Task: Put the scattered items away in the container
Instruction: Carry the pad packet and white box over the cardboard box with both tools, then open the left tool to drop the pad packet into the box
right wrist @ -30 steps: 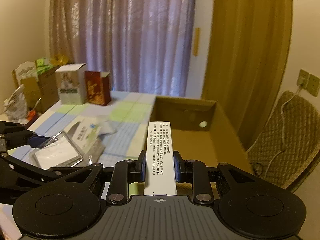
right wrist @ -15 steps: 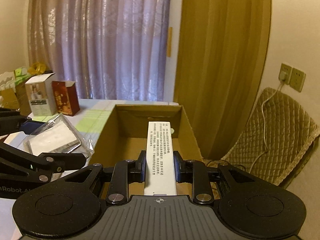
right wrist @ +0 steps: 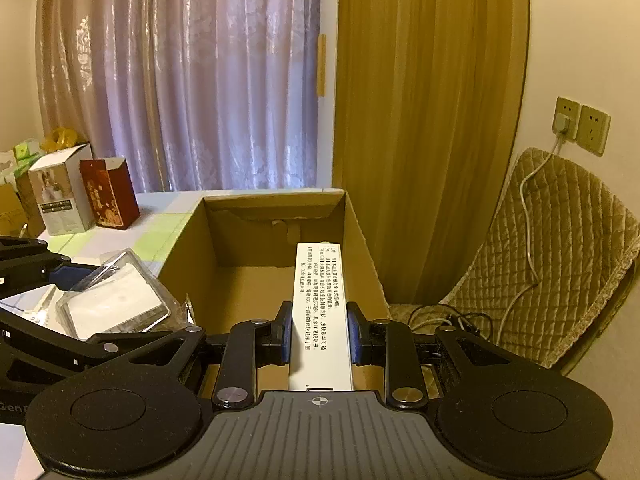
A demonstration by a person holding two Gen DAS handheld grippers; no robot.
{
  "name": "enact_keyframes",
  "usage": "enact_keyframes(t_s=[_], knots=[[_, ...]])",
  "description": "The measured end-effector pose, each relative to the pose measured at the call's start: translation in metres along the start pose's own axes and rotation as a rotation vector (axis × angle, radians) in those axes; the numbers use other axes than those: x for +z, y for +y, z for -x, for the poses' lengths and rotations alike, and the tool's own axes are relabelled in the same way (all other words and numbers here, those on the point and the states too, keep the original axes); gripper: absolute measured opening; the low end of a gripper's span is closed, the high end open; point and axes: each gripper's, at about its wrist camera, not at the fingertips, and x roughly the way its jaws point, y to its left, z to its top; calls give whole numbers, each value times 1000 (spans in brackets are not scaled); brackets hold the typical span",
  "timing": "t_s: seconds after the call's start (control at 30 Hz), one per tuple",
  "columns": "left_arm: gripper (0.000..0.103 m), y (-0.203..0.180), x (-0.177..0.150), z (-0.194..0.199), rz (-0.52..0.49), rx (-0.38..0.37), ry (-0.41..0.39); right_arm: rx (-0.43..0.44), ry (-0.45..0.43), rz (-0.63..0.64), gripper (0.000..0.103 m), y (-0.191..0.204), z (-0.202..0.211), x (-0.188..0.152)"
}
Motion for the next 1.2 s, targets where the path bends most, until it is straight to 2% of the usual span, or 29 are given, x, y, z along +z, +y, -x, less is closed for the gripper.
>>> enact_keyframes(t_s=[0.67, 0.77, 0.8, 0.83, 1.0, 1.2], knots=[[65, 8, 9, -22, 25, -14, 1, -8, 20, -6, 29, -5, -14, -3], [68, 11, 10, -24, 43, -14, 4, -8, 22, -7, 29, -4, -15, -4], [76, 12, 10, -24, 49, -14, 0, -8, 22, -7, 29, -4, -16, -4], [78, 13, 10, -23, 52, -12, -11, -7, 22, -7, 29, -4, -16, -4], [78, 21, 12, -14, 64, 4, -43, -8, 23, -9, 29, -4, -16, -4], [78, 30, 9, -4, 86, 31, -44, 0, 23, -7, 29, -1, -16, -5]])
